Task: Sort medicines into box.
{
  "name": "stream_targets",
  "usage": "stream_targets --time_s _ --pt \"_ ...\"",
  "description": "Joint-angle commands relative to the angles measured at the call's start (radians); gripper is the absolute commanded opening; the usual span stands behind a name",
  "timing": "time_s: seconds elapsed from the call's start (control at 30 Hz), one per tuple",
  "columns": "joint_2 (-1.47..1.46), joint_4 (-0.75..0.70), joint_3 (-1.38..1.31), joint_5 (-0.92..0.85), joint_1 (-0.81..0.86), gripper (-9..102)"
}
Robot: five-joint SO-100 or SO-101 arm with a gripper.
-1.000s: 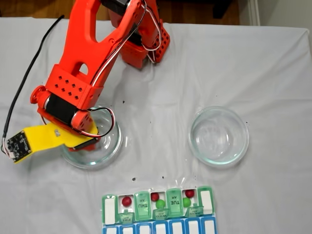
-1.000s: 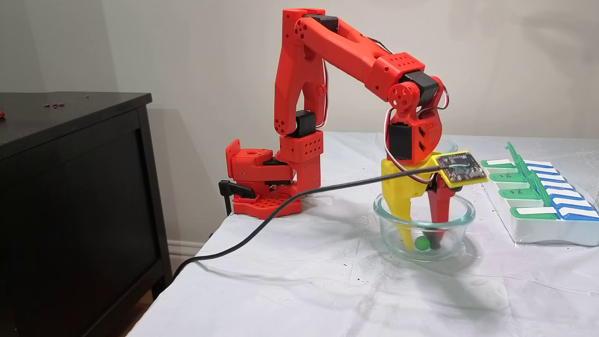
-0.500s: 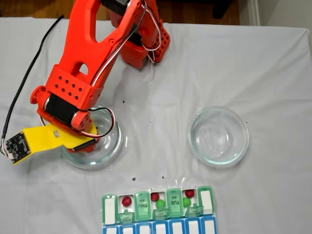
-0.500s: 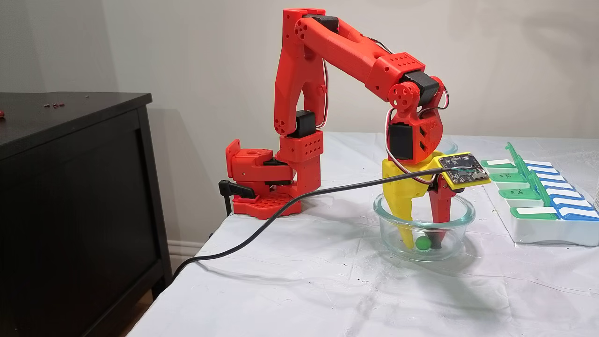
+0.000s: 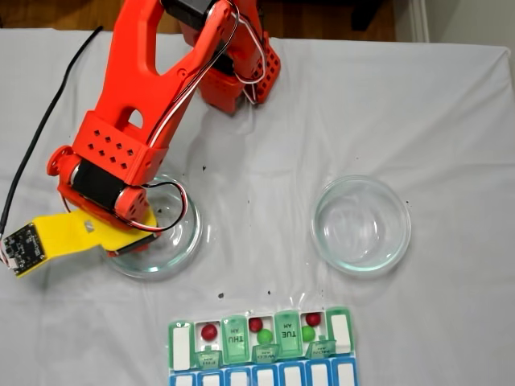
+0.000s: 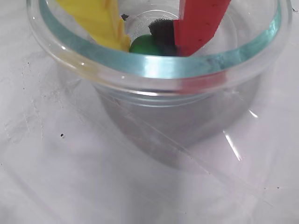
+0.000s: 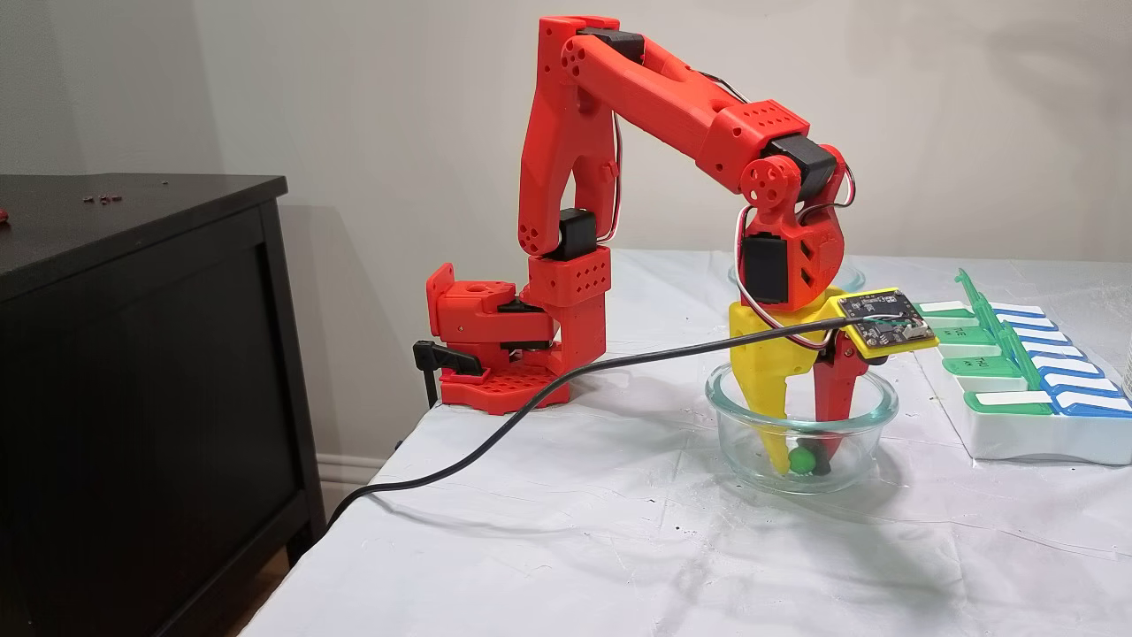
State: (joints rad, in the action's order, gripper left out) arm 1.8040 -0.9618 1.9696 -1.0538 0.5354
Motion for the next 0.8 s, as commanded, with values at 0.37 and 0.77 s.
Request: stream_targets --time_s 0.37,0.77 --pt "0.232 0.011 0.069 0.037 -0.028 0" --pt "0.592 0.097 0.156 0.288 -0.114 0"
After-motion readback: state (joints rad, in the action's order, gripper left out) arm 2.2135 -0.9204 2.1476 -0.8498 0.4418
